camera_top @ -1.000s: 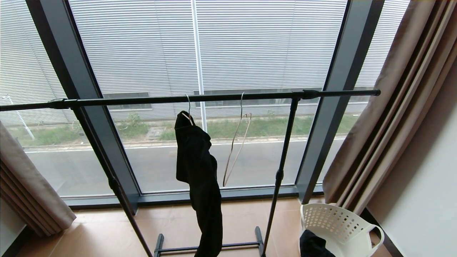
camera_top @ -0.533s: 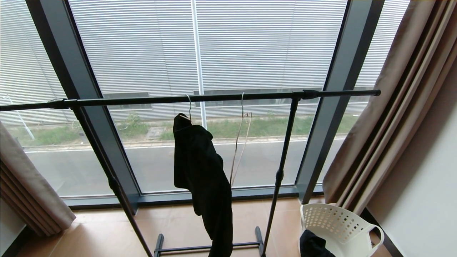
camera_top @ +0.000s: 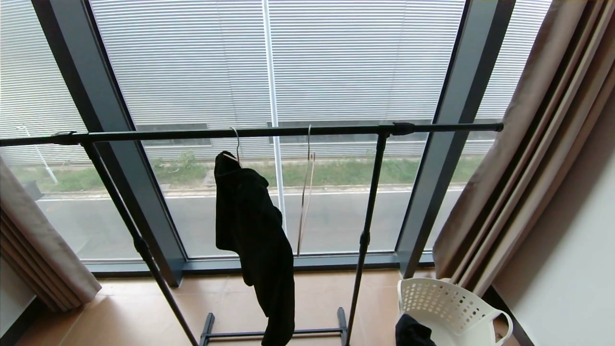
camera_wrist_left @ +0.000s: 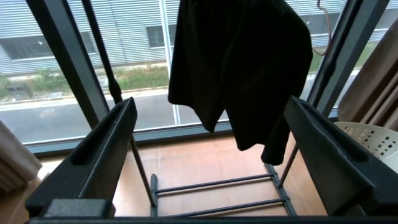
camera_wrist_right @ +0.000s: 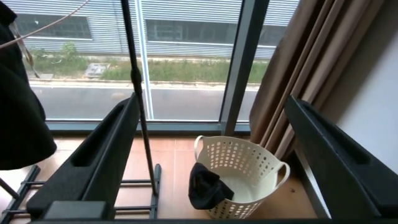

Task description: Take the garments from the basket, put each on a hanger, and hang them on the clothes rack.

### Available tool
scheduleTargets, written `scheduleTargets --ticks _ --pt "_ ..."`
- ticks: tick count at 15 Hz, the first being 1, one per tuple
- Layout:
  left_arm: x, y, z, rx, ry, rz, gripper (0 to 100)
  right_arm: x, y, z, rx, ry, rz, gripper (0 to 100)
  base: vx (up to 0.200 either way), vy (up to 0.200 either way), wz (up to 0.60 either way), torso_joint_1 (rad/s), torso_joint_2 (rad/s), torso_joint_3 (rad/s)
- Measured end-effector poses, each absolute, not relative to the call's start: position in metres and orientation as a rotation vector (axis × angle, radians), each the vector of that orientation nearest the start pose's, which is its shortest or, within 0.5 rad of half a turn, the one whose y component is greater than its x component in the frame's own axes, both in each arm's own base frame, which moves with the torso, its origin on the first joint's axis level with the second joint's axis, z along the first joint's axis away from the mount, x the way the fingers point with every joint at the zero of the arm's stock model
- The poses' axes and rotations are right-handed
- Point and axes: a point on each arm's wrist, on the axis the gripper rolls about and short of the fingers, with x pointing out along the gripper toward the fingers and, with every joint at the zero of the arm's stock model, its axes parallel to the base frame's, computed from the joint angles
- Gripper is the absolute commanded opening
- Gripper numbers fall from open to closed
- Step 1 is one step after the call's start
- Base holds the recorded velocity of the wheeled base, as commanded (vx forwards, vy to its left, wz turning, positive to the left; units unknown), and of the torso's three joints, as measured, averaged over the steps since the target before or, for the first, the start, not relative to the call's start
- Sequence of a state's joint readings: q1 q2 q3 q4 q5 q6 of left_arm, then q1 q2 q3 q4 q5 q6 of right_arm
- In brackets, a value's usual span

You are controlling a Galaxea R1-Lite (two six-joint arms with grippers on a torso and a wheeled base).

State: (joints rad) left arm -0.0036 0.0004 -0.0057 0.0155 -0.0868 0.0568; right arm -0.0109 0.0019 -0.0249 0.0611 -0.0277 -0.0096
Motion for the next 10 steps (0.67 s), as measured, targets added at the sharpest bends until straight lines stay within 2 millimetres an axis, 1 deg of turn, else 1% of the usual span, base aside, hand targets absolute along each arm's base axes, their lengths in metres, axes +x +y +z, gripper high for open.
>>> scheduleTargets --ticks 10 --pt "-0.0232 -0.0016 0.0750 0.041 0.010 -0.084 100 -0.0246 -0.0003 0.0761 -0.010 0.038 -0.039 100 0.000 0.000 -0.60 -0.157 0.37 0.203"
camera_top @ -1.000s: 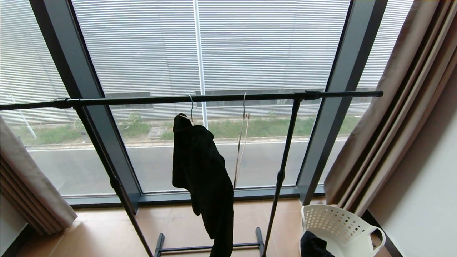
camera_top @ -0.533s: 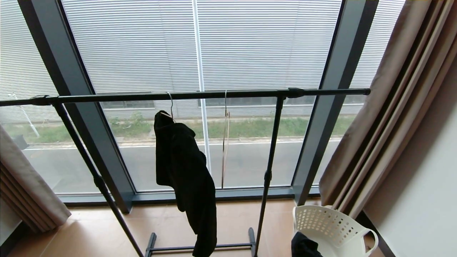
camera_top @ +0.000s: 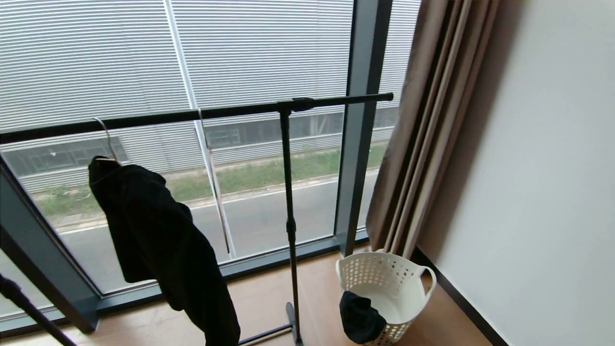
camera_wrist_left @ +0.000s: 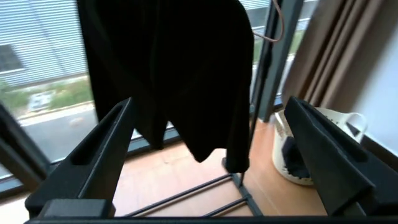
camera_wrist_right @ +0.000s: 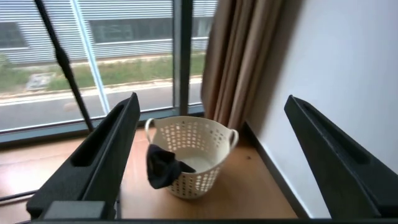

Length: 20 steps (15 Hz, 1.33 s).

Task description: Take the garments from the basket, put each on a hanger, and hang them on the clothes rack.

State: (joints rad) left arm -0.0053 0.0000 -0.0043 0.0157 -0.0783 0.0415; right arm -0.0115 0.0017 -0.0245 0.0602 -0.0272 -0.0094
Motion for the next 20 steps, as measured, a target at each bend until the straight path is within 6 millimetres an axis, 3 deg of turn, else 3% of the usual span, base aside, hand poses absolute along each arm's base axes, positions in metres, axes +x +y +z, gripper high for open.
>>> scheduleTargets --ticks 3,6,12,17,20 --pt "-0.0233 -0.0016 0.0752 0.033 0.009 -0.080 100 -0.0247 -0.0003 0.0760 -0.009 0.038 -0.038 100 0.000 0.000 -0.60 -0.191 0.47 0.264" --pt "-0.0233 -0.0016 0.0749 0.032 0.010 -0.080 100 -0.0246 -0.0001 0.0760 -0.010 0.038 -0.026 100 0.000 0.000 0.00 -0.191 0.47 0.266" --pt "-0.0233 -0.0015 0.0752 0.028 0.008 -0.077 100 -0.0246 0.0000 0.0758 -0.012 0.040 -0.024 100 0.000 0.000 0.00 -0.024 0.05 0.035" --pt "-0.0233 -0.0016 0.0752 0.031 0.008 -0.078 100 -0.0246 0.0000 0.0759 -0.012 0.040 -0.024 100 0.000 0.000 0.60 0.000 0.01 0.002" --pt "-0.0233 -0.0016 0.0752 0.030 0.008 -0.078 100 -0.0246 0.0000 0.0760 -0.011 0.039 -0.024 100 0.000 0.000 0.00 0.000 0.00 0.000"
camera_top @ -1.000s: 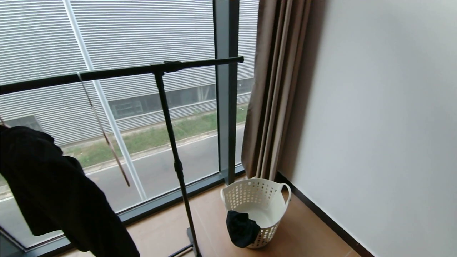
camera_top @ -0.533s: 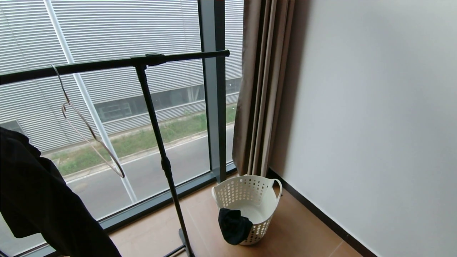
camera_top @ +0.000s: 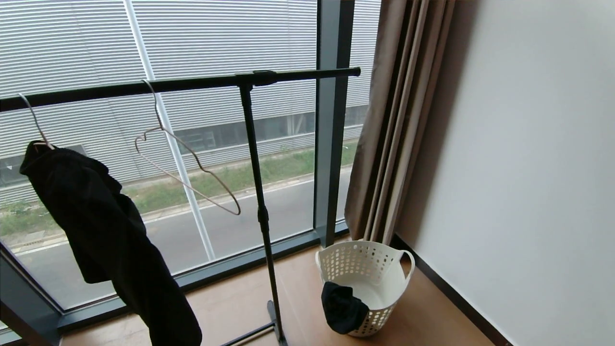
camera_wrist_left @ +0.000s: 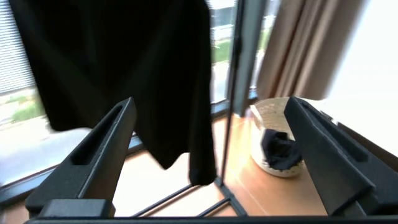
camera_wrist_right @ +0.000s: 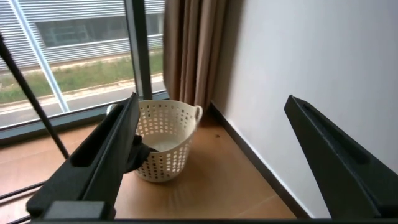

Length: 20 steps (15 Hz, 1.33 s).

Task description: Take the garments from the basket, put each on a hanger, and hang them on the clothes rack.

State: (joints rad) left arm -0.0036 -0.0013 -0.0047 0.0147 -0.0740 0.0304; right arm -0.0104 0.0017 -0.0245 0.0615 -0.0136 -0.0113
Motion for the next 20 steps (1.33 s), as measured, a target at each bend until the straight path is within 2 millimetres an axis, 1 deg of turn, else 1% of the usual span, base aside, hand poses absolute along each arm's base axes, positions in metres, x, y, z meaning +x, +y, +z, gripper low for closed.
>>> scheduleTargets --ticks 4,20 --pt "-0.0233 -0.0016 0.0752 0.031 0.008 -0.079 100 -0.0246 -0.0001 0.0760 -0.011 0.039 -0.024 100 0.000 0.000 0.00 -0.001 0.00 -0.072" --pt "-0.0233 -0.0016 0.0752 0.031 0.008 -0.080 100 -0.0246 0.0000 0.0760 -0.011 0.039 -0.024 100 0.000 0.000 0.00 0.004 0.00 -0.195"
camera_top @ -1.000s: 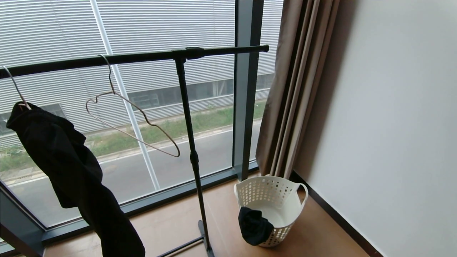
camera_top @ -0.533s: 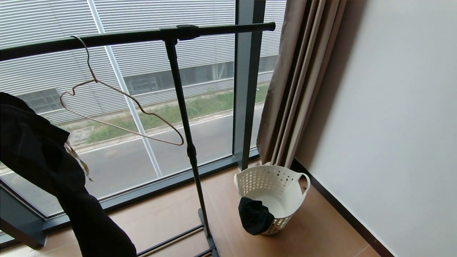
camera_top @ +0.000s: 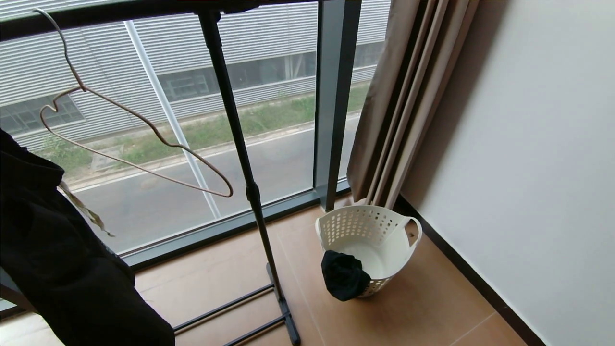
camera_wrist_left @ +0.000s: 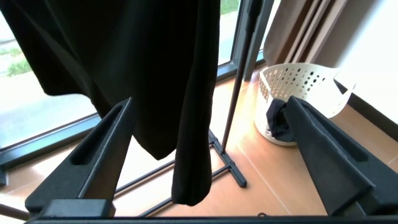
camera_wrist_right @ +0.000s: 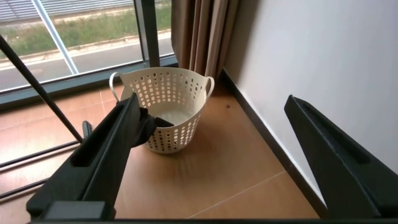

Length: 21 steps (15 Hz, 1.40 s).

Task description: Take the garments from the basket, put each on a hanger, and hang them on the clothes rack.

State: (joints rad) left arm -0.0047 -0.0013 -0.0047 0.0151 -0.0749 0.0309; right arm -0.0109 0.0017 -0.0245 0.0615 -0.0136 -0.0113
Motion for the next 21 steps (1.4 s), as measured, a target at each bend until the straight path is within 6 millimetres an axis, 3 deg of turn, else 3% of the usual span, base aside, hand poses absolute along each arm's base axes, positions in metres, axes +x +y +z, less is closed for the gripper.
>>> scheduleTargets --ticks 6,21 --pt "-0.0233 -0.0016 0.0752 0.031 0.007 -0.080 100 -0.0246 0.0000 0.0760 -0.010 0.039 -0.024 100 0.000 0.000 0.00 -0.041 0.11 -0.132" --pt "-0.0233 -0.0016 0.0752 0.032 0.007 -0.080 100 -0.0246 0.0000 0.0760 -0.011 0.038 -0.024 100 0.000 0.000 0.00 -0.166 0.48 0.124"
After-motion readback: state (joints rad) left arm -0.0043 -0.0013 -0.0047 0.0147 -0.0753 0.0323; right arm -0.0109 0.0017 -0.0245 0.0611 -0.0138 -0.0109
